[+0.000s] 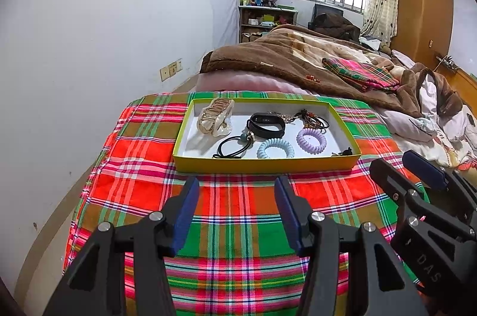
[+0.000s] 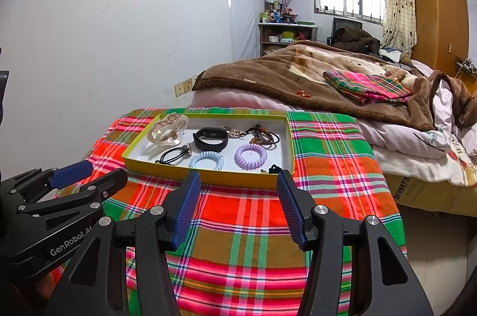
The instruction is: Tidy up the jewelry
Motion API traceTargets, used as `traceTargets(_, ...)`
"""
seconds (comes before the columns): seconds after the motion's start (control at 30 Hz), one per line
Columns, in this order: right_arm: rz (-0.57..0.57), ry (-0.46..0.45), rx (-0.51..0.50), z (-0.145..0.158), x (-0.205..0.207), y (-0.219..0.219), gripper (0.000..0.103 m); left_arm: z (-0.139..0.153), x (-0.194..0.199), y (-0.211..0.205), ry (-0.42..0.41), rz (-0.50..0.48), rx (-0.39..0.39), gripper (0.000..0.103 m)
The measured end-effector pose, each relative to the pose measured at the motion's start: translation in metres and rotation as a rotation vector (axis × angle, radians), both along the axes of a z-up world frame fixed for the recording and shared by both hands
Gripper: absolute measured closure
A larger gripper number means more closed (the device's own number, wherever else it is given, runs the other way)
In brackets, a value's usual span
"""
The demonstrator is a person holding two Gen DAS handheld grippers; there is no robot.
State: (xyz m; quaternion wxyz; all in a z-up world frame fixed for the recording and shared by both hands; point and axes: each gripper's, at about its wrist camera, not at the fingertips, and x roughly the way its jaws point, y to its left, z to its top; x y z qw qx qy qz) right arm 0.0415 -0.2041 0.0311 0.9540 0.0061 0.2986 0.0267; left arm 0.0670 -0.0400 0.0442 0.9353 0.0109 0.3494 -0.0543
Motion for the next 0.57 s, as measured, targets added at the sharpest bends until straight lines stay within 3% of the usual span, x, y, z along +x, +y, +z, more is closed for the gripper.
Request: traceTargets(0.57,-0.001,-0.002,0.002,-0.0002,0.0002,-0.0004,0.049,0.0005,-0.0015,0.0003,0.000,0.004,-0.003,0.048)
